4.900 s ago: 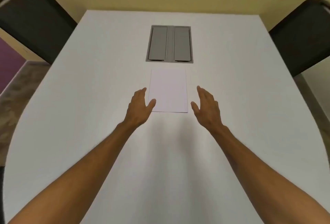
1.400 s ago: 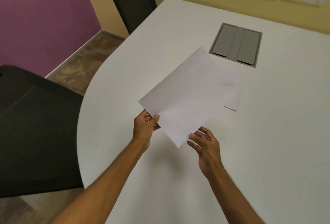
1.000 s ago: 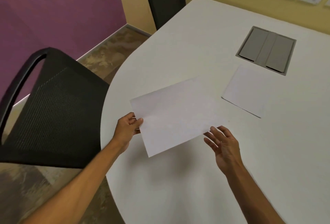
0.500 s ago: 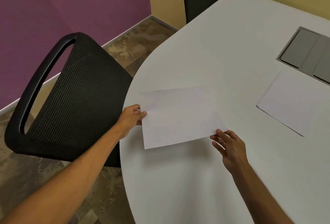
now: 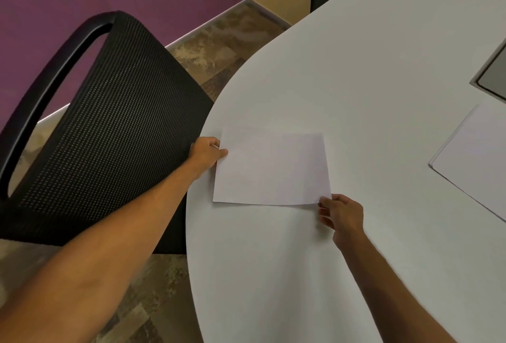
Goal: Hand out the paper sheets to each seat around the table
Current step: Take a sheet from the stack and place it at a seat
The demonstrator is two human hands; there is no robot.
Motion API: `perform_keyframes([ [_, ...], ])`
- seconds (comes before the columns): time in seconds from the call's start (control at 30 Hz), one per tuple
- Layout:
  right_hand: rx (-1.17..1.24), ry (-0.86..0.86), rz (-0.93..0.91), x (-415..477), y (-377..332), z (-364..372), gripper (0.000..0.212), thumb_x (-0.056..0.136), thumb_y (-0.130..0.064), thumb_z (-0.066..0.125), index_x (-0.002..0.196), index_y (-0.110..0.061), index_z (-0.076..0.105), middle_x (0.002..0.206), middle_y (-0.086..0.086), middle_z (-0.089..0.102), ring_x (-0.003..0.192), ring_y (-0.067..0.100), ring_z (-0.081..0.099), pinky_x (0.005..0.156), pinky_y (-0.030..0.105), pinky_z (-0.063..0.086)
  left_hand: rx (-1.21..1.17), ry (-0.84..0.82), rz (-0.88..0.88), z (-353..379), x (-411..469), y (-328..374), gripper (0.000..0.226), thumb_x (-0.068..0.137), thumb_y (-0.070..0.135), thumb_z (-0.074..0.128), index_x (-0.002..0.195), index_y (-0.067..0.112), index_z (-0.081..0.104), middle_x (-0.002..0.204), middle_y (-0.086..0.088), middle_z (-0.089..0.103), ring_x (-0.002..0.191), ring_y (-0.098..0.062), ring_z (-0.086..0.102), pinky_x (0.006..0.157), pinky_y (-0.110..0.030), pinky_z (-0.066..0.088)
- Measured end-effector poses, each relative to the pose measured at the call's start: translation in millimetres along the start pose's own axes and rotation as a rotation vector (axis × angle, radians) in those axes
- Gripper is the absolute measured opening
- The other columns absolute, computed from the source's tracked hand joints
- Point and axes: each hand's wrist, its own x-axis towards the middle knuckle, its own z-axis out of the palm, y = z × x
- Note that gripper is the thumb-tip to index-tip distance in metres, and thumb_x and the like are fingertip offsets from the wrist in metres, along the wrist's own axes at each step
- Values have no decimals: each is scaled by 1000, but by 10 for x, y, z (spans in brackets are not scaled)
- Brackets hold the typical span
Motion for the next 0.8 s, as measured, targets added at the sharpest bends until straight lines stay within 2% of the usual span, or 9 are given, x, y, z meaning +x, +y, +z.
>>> perform_keyframes([
  [0.1, -119, 62, -63, 67, 50, 76, 6, 82, -5, 74, 87, -9, 72, 80, 11, 75, 65, 24, 68, 69, 38, 61, 63, 49, 25, 40, 82, -4, 10, 88, 11, 75, 97, 6, 71, 92, -8, 67, 89, -25, 65, 83, -35, 58],
  [0.2, -188, 99, -77, 111, 77, 112, 13, 76, -7, 77, 81, -18, 70, 71, 5, 74, 61, 23, 70, 75, 43, 63, 138, 82, 48, 57, 145, -2, 15, 88, 14, 75, 101, 7, 71, 95, -9, 64, 90, -24, 62, 77, -31, 54],
  [0.3, -195, 128, -51, 149, 116, 109, 15, 73, -12, 79, 81, -20, 69, 75, 5, 75, 70, 27, 73, 79, 48, 62, 227, 81, 83, 67, 183, 4, 11, 88, 16, 76, 93, 11, 68, 99, -12, 67, 94, -28, 64, 87, -41, 58],
  [0.37, -202, 147, -46, 161, 145, 95, 15, 73, -14, 79, 81, -21, 68, 80, 6, 76, 76, 30, 73, 81, 50, 62, 276, 82, 105, 88, 181, 11, 11, 86, 17, 77, 90, 12, 67, 95, -11, 68, 96, -31, 67, 87, -44, 59],
  [0.43, -208, 155, -46, 159, 169, 79, 16, 73, -15, 78, 84, -21, 69, 81, 7, 75, 78, 31, 73, 82, 51, 61, 310, 79, 129, 120, 176, 17, 12, 86, 17, 78, 90, 11, 68, 88, -6, 66, 94, -31, 68, 84, -41, 58],
  [0.5, -223, 164, -45, 156, 188, 56, 19, 73, -15, 77, 90, -19, 70, 84, 9, 76, 80, 32, 73, 84, 52, 60, 346, 66, 150, 158, 172, 16, 17, 85, 18, 79, 95, 10, 68, 87, -5, 65, 93, -31, 68, 79, -37, 56],
  [0.63, -287, 199, -61, 154, 202, 5, 23, 76, -19, 75, 98, -18, 69, 91, 11, 75, 87, 34, 71, 87, 50, 59, 482, 58, 210, 213, 146, -20, 30, 86, 25, 77, 109, 12, 62, 101, -10, 69, 94, -31, 67, 81, -43, 58],
  [0.73, -346, 222, -72, 157, 192, -14, 23, 79, -22, 75, 101, -19, 68, 91, 8, 75, 89, 31, 69, 87, 47, 56, 730, 77, 343, 235, 118, -59, 45, 91, 32, 69, 127, 11, 51, 103, -13, 69, 94, -36, 67, 80, -45, 54],
  [0.8, -387, 239, -77, 154, 197, -24, 23, 80, -23, 75, 102, -20, 67, 92, 6, 74, 89, 29, 68, 86, 45, 55, 789, 81, 375, 237, 105, -87, 59, 93, 36, 67, 139, 10, 39, 108, -16, 69, 96, -38, 68, 79, -46, 51],
])
